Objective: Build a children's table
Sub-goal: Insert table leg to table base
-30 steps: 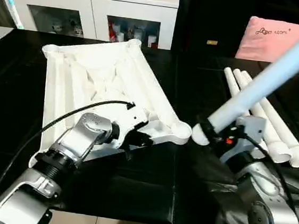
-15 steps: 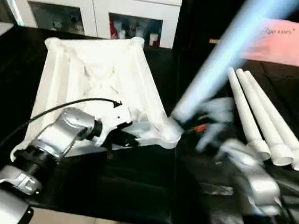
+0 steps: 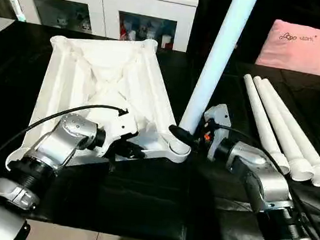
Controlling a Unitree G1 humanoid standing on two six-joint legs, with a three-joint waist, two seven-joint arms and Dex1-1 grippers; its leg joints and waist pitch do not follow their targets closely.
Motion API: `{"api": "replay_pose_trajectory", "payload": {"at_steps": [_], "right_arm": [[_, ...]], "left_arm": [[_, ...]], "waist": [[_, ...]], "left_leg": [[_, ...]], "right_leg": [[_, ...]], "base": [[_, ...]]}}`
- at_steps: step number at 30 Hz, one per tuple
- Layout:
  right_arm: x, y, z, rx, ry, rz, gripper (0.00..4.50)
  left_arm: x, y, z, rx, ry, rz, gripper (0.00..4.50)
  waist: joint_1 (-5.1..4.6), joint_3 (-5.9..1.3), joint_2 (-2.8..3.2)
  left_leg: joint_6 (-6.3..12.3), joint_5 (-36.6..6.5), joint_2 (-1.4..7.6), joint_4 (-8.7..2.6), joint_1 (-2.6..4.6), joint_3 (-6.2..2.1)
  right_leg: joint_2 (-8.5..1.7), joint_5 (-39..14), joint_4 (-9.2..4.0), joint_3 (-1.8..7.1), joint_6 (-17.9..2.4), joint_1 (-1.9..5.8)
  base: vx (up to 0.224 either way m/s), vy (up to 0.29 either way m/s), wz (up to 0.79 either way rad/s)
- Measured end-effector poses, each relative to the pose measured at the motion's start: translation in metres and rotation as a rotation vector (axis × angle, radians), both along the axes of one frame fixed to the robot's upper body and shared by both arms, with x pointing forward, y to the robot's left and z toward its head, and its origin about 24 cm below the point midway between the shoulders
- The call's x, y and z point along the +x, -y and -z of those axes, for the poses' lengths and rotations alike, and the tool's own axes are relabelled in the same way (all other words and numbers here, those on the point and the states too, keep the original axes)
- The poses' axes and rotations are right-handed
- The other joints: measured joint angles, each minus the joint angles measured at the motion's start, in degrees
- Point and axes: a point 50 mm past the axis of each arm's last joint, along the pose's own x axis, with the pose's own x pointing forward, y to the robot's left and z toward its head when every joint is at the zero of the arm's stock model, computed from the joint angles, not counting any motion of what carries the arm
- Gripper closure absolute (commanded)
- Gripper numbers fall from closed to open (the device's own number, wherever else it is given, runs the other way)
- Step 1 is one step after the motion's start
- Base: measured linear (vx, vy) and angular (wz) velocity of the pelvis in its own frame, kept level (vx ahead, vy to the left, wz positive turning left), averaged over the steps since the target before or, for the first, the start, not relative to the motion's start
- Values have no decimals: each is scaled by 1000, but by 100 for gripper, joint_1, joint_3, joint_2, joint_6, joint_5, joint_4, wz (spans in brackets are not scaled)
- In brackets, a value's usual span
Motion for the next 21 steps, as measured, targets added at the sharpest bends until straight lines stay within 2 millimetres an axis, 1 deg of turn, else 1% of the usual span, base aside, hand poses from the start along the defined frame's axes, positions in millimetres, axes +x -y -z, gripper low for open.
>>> {"api": "replay_pose_trajectory", "payload": {"at_steps": [9,16,21], "right_arm": [[1,0,3,-12,10,-12,257],[5,-3,5,-21,26,-28,257],[7,-2,8,41,-2,2,257]], "left_arm": [[2,2,1,-3,-2,-11,450],[3,1,2,3,0,-21,450],[3,1,2,2,-2,-24,450]], "waist": [[27,-5,-5],[20,-8,-12],[14,-8,-12]], "left_leg": [[5,5,1,1,7,5],[-16,6,13,2,10,23],[-21,11,17,2,12,25]], "right_leg": [[-3,2,3,0,-4,5],[-3,17,4,0,-18,6],[-3,22,5,-1,-23,6]], "base": [[0,0,0],[0,0,0],[0,0,0]]}}
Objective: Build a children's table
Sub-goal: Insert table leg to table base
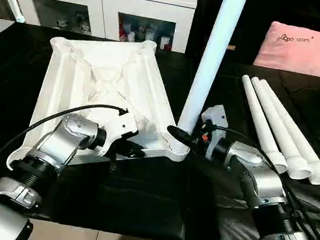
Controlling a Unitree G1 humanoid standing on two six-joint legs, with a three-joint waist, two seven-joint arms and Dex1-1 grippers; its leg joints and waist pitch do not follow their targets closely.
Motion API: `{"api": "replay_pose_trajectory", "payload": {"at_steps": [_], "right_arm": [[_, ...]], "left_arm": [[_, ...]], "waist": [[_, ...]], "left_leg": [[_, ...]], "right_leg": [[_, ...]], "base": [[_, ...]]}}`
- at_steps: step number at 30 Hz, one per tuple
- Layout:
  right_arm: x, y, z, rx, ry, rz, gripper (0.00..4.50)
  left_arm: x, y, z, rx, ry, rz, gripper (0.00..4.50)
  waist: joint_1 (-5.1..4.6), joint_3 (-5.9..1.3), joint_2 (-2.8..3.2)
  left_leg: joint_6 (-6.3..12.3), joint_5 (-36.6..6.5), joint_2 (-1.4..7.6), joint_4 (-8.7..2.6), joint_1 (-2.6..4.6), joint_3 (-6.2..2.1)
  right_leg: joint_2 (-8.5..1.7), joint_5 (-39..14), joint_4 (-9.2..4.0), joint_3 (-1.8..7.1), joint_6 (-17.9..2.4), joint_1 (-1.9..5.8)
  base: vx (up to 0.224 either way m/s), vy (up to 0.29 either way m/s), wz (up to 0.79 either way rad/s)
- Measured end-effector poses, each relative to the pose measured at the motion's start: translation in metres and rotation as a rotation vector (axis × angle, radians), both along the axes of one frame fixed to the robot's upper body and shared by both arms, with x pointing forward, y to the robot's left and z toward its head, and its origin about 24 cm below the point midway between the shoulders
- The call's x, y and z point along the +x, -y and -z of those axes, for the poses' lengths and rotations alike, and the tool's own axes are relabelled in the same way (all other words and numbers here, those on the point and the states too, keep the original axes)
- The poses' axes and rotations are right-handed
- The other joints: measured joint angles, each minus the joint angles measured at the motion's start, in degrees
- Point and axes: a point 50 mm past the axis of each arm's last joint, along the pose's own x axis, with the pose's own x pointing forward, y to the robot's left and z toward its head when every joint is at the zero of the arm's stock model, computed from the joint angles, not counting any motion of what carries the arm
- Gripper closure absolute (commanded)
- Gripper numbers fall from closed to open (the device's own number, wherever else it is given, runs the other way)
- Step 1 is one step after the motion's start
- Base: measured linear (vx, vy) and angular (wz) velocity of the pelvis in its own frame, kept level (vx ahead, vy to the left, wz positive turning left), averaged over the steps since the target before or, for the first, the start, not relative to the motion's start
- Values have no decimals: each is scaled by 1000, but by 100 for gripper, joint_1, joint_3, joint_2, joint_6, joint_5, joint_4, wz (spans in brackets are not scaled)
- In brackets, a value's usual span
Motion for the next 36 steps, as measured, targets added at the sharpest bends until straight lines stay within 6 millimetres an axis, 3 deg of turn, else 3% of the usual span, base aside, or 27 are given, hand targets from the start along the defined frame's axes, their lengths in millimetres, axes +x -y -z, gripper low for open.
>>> {"api": "replay_pose_trajectory", "payload": {"at_steps": [6,15,20,27,32,36], "right_arm": [[-1,9,6,96,-34,60,257],[-16,13,25,241,-1,194,257],[-28,16,34,270,45,252,257],[-36,20,30,120,147,192,257],[-30,21,24,10,180,87,257],[-21,22,19,-40,153,-3,257]], "left_arm": [[4,4,1,-18,-19,-21,450],[9,8,2,-27,-44,-37,450],[11,11,3,-33,-54,-38,450],[11,15,4,-46,-58,-25,450],[11,15,4,-45,-53,-20,450],[11,15,5,-41,-42,-14,450]], "waist": [[39,3,11],[110,-7,120],[128,-11,145],[255,-14,142],[262,-20,110],[259,-29,47]], "left_leg": [[1,3,0,0,-2,2],[-9,10,8,-1,-2,1],[-9,12,10,-1,-3,2],[-7,12,10,-12,-4,7],[0,16,11,-20,-3,16],[4,20,15,-24,-1,23]], "right_leg": [[-2,3,-1,-2,-2,-1],[-1,5,1,-11,-6,0],[-3,5,0,-15,-7,2],[-4,5,-11,-16,-6,2],[-6,4,-13,-15,-5,1],[-7,4,-13,-15,-4,1]], "base": [[0,0,0],[0,0,0],[0,0,0],[0,0,0],[0,0,0],[0,0,0]]}}
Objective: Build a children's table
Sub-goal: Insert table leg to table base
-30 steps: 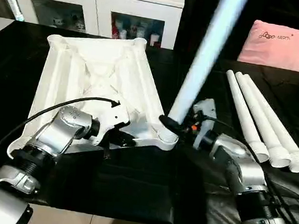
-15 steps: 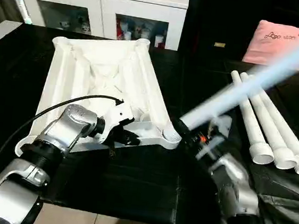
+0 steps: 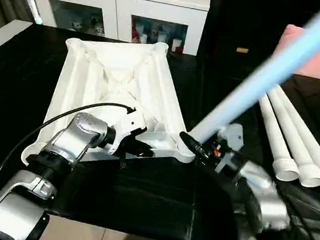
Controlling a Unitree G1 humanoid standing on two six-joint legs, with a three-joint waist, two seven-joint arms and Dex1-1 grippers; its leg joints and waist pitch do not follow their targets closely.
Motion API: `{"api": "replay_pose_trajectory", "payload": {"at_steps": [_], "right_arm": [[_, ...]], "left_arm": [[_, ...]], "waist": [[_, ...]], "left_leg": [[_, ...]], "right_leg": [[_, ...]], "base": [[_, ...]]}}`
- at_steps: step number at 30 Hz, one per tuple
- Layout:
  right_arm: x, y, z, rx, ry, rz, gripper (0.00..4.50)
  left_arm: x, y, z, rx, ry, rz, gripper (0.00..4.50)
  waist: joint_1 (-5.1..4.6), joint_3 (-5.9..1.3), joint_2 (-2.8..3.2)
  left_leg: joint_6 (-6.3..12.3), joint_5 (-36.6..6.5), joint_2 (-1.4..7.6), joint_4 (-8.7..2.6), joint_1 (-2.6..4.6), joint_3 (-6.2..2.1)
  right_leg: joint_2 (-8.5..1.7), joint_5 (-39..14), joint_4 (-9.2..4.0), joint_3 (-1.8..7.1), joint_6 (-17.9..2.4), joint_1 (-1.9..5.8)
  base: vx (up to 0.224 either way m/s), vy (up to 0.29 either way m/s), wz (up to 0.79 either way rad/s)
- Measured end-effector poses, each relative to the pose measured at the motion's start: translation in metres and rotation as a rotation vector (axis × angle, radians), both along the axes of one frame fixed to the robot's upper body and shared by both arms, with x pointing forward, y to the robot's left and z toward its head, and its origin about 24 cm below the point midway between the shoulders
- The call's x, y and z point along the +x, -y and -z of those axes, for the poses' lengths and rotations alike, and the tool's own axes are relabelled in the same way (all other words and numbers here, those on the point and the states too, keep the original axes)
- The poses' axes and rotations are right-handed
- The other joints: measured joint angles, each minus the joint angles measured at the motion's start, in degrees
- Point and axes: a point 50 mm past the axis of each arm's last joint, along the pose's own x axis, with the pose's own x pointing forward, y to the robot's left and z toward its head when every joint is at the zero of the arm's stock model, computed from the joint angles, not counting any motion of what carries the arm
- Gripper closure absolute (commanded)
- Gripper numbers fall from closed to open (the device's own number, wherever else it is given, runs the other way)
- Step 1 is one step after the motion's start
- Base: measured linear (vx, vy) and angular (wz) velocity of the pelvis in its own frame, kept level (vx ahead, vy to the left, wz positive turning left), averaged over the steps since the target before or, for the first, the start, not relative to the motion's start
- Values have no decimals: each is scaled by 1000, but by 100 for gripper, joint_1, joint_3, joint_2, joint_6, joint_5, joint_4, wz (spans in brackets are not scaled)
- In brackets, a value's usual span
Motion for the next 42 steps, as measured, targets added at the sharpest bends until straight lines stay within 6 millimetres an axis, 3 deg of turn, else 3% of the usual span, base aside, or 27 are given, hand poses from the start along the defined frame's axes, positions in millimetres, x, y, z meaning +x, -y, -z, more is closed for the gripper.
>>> {"api": "replay_pose_trajectory", "payload": {"at_steps": [8,13,23,42], "right_arm": [[11,-4,-4,-38,-43,-116,257],[11,-2,-2,-67,-62,-170,257],[2,-7,2,-74,-70,-268,257],[-5,-12,1,-52,-81,-338,257]], "left_arm": [[-1,-4,-1,53,58,57,450],[-2,-3,0,86,84,101,450],[-4,-9,-1,128,56,196,450],[2,-14,-3,132,-68,229,450]], "waist": [[-11,-17,-64],[-4,-66,-136],[1,-78,-114],[2,-90,-90]], "left_leg": [[6,4,5,-3,6,15],[4,3,8,-11,14,19],[1,1,7,-38,96,33],[0,1,6,-55,101,34]], "right_leg": [[-3,0,1,1,0,0],[-3,-1,-3,1,1,3],[-5,-5,-27,8,6,74],[-5,-5,-47,5,6,83]], "base": [[0,0,0],[0,0,0],[0,0,0],[0,0,0]]}}
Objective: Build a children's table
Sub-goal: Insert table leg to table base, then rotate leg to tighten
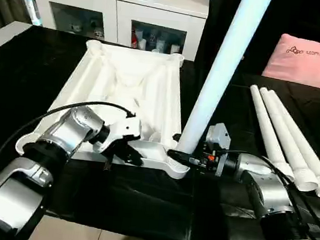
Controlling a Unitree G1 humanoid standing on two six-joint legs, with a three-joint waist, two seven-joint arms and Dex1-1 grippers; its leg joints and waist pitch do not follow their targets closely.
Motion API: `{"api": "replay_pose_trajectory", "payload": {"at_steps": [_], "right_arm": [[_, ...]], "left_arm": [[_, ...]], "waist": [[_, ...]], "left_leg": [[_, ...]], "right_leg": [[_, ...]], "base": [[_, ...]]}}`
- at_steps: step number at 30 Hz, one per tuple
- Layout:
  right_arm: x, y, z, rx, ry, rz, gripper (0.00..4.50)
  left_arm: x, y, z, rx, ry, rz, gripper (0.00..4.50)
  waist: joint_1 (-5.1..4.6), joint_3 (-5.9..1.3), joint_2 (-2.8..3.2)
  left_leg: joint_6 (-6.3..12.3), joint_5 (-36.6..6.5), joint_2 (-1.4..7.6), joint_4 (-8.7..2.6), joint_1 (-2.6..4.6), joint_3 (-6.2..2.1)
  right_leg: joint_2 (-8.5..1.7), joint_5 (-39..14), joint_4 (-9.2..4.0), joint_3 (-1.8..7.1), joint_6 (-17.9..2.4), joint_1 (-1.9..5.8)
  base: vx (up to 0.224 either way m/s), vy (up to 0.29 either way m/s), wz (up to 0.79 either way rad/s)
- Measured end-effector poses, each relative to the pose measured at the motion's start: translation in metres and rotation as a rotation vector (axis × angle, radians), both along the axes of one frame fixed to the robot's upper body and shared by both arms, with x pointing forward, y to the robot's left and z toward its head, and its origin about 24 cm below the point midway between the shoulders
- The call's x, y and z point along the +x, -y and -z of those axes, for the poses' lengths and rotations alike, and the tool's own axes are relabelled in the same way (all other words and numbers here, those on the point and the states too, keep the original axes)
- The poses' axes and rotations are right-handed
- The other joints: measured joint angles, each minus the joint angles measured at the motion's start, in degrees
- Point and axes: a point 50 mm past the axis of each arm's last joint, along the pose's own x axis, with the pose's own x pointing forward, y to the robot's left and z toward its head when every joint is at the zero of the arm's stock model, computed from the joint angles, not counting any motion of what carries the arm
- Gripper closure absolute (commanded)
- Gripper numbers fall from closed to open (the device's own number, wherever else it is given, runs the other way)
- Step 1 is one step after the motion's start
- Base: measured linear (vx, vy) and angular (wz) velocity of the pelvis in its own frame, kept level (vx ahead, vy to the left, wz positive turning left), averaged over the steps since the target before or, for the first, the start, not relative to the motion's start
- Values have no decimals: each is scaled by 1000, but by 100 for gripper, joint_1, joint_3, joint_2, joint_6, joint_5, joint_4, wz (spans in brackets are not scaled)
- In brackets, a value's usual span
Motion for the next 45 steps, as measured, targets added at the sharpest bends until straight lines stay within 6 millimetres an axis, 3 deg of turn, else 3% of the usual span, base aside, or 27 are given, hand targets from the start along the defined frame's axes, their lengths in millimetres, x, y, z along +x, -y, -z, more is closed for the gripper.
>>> {"api": "replay_pose_trajectory", "payload": {"at_steps": [6,11,14,18,20,27,32,40,42,45], "right_arm": [[0,0,1,1,-2,24,257],[6,-9,3,21,5,131,257],[17,-18,3,44,-2,259,257],[46,-42,-2,52,-38,508,257],[54,-48,-5,37,-43,584,257],[62,-51,-8,22,-47,664,257],[65,-53,-7,11,-44,683,257],[65,-51,-6,15,-41,690,257],[65,-51,-6,17,-41,692,201],[65,-49,0,5,-65,701,179]], "left_arm": [[1,-1,2,-25,-41,-56,450],[3,-3,2,-33,-52,-142,450],[-2,-3,2,-47,-28,-222,450],[-9,0,-2,-52,47,-415,450],[-10,7,-3,-53,63,-466,450],[-12,20,-3,-56,94,-540,450],[-13,24,-3,-46,106,-583,450],[-13,26,-3,-50,108,-589,450],[-12,27,-2,-48,110,-591,450],[-13,30,-2,-58,108,-584,450]], "waist": [[-4,0,19],[-71,5,18],[-227,9,0],[-547,12,-49],[-597,12,-68],[-517,11,-103],[-522,19,-144],[-507,18,-147],[-505,18,-146],[-475,22,-141]], "left_leg": [[0,0,0,0,3,2],[-11,8,0,-1,8,3],[-22,14,1,-6,-1,6],[-28,17,10,-20,-25,26],[-29,17,12,-31,-30,27],[-31,16,15,-65,-29,28],[-31,16,15,-55,-17,29],[-31,16,14,-59,-18,29],[-31,16,14,-59,-17,29],[-31,16,14,-61,-25,29]], "right_leg": [[-2,-1,-3,0,1,4],[-4,2,1,3,-3,3],[-9,2,-3,0,-3,-14],[-17,20,9,-10,-34,-72],[-15,19,5,-13,-32,-78],[-5,13,-12,-13,-22,-83],[-6,16,-14,-9,-27,-82],[-5,19,-33,-9,-32,-75],[-4,20,-33,-9,-32,-75],[-5,19,-40,-10,-32,-79]], "base": [[0,0,0],[0,0,0],[0,0,0],[0,0,0],[0,0,0],[0,0,0],[0,0,0],[0,0,0],[0,0,0],[0,0,0]]}}
